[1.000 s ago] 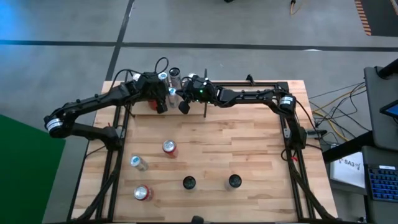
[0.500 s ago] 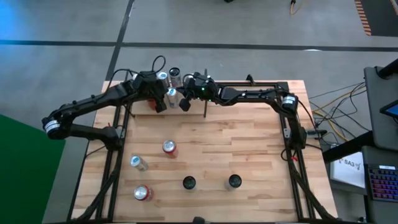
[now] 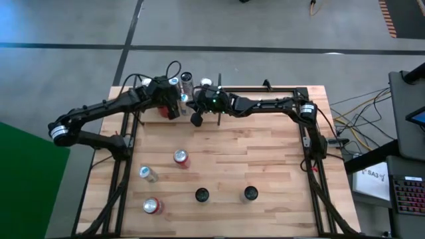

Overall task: Place canned beverage on shelf
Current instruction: Put the right blue soda can on the shelf aligned with the other blue soda can

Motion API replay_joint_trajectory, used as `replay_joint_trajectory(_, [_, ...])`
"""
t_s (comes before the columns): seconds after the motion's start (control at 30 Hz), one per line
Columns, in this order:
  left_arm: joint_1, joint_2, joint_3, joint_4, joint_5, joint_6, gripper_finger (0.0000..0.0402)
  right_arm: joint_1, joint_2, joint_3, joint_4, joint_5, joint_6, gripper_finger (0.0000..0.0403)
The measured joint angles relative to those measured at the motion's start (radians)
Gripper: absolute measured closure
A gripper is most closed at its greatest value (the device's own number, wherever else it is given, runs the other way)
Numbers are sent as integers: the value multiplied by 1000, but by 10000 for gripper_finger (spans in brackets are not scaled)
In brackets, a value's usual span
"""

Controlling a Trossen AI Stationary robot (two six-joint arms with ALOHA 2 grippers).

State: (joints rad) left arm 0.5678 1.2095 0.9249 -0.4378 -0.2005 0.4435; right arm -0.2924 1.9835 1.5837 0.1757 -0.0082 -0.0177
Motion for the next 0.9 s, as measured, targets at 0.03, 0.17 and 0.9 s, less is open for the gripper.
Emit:
replay_joint_trajectory(0.03, [0, 2, 0, 1, -1, -4, 402, 0, 0, 0, 0, 0, 0, 394])
replay_joint_trajectory(0.17, [-1, 3, 0, 0, -1, -21, 402, -2, 0, 0, -10, 8, 0, 394])
replay_joint_trajectory(0.9, [-26, -4, 2, -24, -2, -151, 402, -10, 0, -1, -16, 9, -13, 394])
